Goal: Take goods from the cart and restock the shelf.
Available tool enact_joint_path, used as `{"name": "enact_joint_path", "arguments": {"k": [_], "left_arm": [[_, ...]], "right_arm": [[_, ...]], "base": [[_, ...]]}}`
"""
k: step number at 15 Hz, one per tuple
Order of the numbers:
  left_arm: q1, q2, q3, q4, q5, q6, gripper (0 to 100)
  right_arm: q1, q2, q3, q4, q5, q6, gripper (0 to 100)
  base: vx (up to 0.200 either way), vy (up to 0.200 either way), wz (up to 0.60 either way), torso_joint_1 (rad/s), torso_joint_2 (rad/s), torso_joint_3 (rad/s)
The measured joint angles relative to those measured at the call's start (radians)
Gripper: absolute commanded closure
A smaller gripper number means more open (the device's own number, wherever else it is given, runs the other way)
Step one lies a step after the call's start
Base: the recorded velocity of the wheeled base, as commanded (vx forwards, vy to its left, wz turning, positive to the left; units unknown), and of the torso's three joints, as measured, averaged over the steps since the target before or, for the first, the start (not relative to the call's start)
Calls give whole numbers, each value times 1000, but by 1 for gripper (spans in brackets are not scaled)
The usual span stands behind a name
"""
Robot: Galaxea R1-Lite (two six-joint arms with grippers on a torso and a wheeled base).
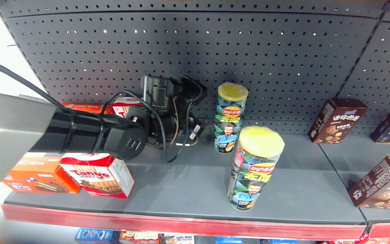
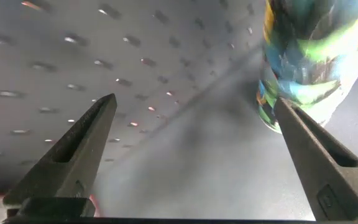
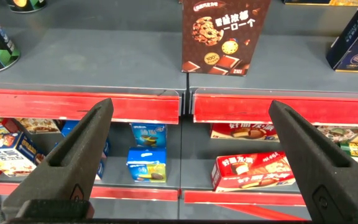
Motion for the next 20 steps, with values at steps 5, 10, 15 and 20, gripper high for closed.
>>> {"name": "enact_joint_path", "arguments": {"k": [5, 10, 15, 20], "left_arm": [[0, -200, 79, -2, 96, -42, 0], [-19, -460, 342, -91, 121, -98, 0], [-34, -947, 676, -155, 127, -123, 0], [184, -1458, 1069, -153, 71, -147, 0]], "right_arm": [[1, 0, 0, 0, 0, 0, 0], [0, 0, 0, 0, 0, 0, 0], [1, 0, 0, 0, 0, 0, 0], [0, 0, 0, 0, 0, 0, 0]], "base": [[0, 0, 0, 0, 0, 0], [0, 0, 0, 0, 0, 0], [0, 0, 0, 0, 0, 0], [0, 0, 0, 0, 0, 0]]}}
